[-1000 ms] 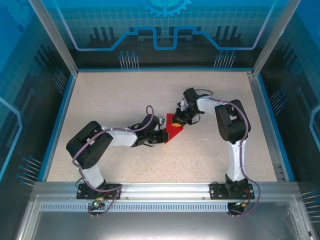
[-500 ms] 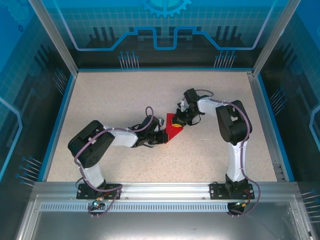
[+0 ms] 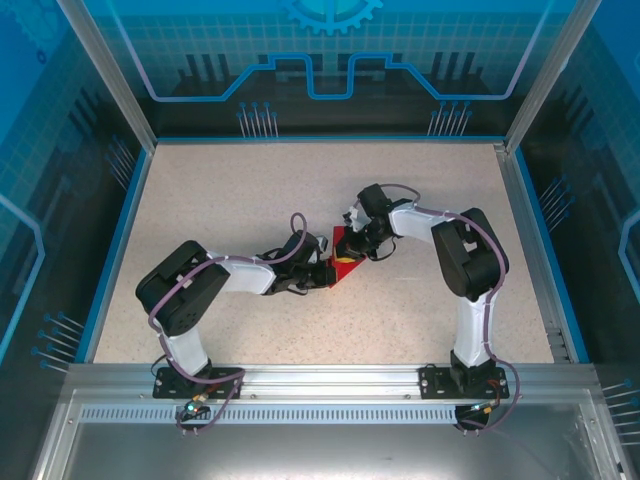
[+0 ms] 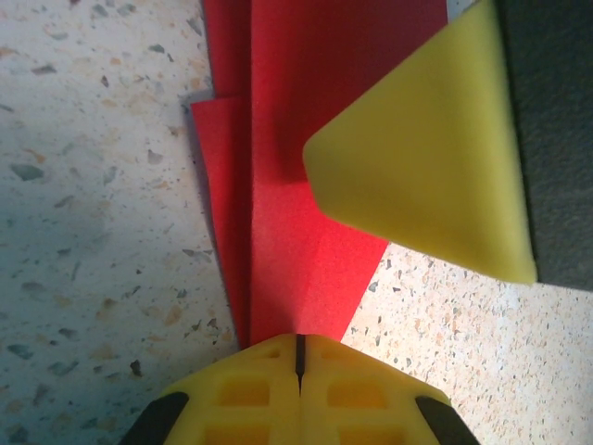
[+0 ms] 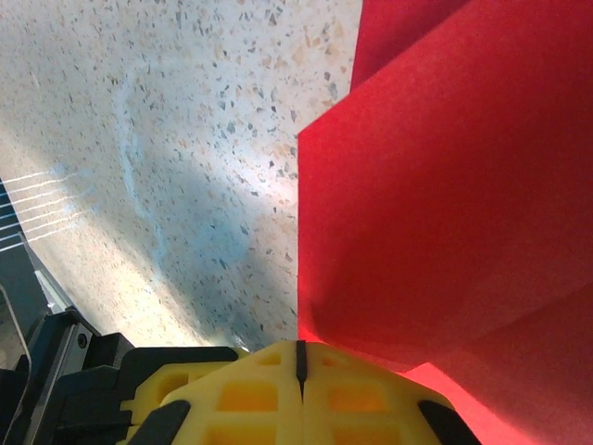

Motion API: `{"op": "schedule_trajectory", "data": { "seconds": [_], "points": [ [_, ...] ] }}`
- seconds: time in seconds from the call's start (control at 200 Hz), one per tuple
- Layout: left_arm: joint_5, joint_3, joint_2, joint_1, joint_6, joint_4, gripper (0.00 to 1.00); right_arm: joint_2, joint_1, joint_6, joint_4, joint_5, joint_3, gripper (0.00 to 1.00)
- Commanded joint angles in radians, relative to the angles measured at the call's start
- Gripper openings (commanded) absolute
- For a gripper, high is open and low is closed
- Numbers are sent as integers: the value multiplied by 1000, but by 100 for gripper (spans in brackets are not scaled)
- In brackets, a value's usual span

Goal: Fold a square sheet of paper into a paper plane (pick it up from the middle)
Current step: Fourth fold the wing at the center of the table.

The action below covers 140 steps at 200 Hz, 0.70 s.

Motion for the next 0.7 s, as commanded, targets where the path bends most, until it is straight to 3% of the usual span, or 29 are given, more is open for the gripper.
{"op": "schedule_trajectory", "data": {
  "seconds": [0.0, 0.27, 0.695],
  "points": [
    [-23, -21, 14, -5, -2, -59, 0, 37, 19, -29, -35, -5, -7, 3],
    [-26, -20, 6, -5, -6, -92, 0, 80, -2, -52, -64, 76, 9, 2],
    [-16, -41, 4, -4, -11, -139, 0, 123, -123, -20, -29, 138, 93, 3]
  ]
}}
